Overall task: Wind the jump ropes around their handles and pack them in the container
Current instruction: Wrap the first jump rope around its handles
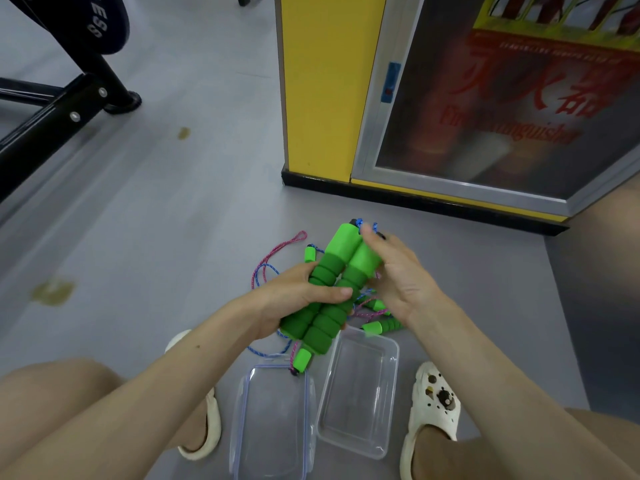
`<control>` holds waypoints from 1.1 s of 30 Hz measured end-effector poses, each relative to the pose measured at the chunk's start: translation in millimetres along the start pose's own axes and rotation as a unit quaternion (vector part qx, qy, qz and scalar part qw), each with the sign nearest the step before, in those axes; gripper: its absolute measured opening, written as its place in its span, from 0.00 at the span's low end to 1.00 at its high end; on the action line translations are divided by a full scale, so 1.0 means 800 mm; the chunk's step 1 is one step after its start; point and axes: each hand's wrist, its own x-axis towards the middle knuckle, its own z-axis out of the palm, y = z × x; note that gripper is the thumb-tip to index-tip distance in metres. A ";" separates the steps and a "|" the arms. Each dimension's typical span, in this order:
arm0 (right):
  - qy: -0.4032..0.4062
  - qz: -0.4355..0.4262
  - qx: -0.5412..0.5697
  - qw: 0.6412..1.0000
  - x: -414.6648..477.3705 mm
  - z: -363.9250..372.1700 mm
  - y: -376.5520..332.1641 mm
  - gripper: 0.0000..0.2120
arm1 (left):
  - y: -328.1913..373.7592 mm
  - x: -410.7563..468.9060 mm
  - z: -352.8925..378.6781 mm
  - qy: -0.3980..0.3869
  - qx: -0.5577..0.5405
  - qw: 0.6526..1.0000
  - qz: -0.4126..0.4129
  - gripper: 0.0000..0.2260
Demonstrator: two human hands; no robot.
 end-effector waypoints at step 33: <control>-0.018 -0.094 -0.129 0.987 0.014 0.000 0.000 0.12 | 0.010 -0.040 -0.021 -0.064 -0.107 0.992 -0.022 0.13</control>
